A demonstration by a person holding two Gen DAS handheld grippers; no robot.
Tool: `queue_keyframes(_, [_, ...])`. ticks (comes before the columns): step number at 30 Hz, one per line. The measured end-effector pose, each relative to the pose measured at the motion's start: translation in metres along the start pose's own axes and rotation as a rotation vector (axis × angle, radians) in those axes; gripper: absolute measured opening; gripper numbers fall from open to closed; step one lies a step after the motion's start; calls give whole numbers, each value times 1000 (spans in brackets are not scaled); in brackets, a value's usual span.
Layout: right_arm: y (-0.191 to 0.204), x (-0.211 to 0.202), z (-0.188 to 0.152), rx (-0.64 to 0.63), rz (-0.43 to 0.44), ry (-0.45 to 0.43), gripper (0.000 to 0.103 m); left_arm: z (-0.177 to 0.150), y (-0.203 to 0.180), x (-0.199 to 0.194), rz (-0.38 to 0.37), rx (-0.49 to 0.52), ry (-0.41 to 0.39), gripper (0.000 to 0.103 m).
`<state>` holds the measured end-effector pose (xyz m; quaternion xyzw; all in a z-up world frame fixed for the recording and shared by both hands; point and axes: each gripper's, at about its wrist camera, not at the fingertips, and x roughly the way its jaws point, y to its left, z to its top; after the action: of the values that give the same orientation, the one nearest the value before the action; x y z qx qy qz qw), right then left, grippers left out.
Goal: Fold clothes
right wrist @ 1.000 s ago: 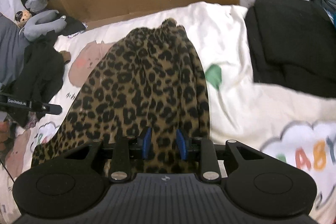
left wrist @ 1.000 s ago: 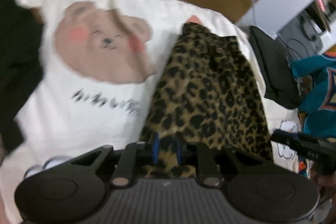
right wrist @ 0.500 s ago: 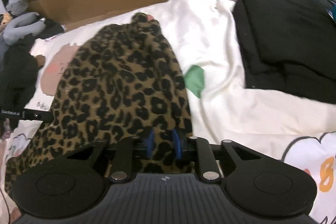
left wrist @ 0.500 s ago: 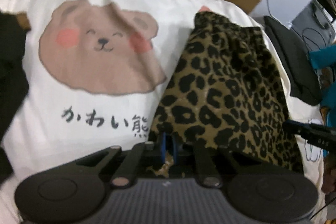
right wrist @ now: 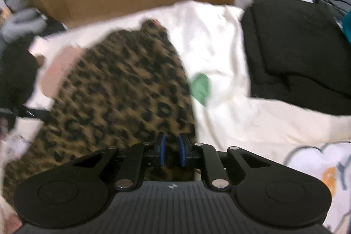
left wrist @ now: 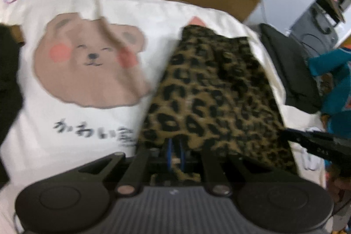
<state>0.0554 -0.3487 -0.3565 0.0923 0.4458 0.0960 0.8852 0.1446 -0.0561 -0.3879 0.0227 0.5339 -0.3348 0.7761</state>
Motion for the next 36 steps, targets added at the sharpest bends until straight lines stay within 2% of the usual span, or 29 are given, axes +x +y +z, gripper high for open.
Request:
queue_keyframes(4, [17,12,-1,-35,31,33,17,-1,-19,19,-27,5,32,8])
queue_keyframes(8, [17,20,-8,-35,0,79,17,-4,-22,37,17,55,43,7])
queue_keyframes(9, [13,21,-9,-23,-10,87,17,-3,-19,39,20,41,42,3])
queue_keyframes(13, [-5,12,-12,43,-31,95,14,-1,-5,34,67,15,21,2])
queue_keyframes(21, [-15,-6,-18,31,-73,107,12,-1,17,13,111,-24,17,3])
queue_keyframes(23, [-17,-14,-20,53,-56,103,15,-2,22,1,107,-41,17,4])
queue_keyframes(28, [-21,-36,-31,103,-19,98,18,-6,35,-27,157,-5,23,7])
queue_keyframes(31, [-24,-48,-41,117,-14,105,29,-11,50,-46,193,2,36,8])
queue_keyframes(32, [-26,-52,-45,127,-11,106,36,-13,55,-52,200,2,40,12])
queue_keyframes(36, [-33,-66,-60,176,6,128,38,-26,75,-76,216,-33,55,23])
